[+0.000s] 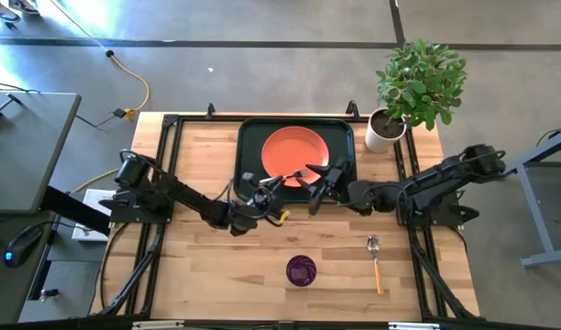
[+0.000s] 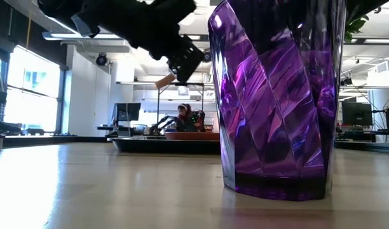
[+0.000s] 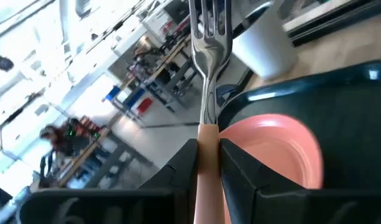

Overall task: Pick and place plate/cup/fork/spoon on tray
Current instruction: Put the yellow fork on the dark green tray to the right of the orange plate

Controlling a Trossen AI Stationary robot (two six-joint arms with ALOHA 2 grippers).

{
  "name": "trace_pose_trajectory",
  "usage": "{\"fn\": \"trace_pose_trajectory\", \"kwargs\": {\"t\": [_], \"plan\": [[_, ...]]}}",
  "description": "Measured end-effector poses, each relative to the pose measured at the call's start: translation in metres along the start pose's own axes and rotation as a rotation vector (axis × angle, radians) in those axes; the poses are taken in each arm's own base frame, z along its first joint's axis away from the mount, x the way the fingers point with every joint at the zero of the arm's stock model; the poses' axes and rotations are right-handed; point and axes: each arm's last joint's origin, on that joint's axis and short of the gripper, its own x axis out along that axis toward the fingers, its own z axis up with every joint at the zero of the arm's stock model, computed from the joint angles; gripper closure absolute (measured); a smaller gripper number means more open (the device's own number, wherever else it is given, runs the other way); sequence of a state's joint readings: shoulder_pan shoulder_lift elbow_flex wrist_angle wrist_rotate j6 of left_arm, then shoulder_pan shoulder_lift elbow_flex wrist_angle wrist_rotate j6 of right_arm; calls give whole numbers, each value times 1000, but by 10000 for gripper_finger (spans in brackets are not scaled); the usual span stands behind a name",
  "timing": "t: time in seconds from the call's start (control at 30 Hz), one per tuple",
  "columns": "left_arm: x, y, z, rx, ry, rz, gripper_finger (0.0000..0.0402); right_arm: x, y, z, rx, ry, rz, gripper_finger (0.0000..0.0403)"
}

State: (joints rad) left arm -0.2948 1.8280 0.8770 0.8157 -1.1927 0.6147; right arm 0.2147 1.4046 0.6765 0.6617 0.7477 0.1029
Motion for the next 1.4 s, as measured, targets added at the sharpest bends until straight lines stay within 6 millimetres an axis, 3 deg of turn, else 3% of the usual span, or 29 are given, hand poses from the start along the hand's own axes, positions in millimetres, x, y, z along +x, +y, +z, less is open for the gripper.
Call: {"fn": "trace_pose_trajectory", "kwargs": {"t": [0.2, 0.6, 0.87, 1.17, 1.4], "plan": [[3, -5, 6, 26, 28, 43, 355, 3, -3, -8, 38, 34, -73, 203], [3, -5, 6, -22, 14, 23, 355, 1, -3, -9, -24, 53, -60, 390], [-1, -7, 9, -90, -15, -14, 323, -4, -17, -1, -110, 108, -71, 400], [-7, -6, 8, -20, 12, -8, 292, -21, -75, 31, -73, 334, -59, 402], [10, -7, -3, -111, 4, -230, 315, -26, -112, 63, -67, 659, -62, 402]]}}
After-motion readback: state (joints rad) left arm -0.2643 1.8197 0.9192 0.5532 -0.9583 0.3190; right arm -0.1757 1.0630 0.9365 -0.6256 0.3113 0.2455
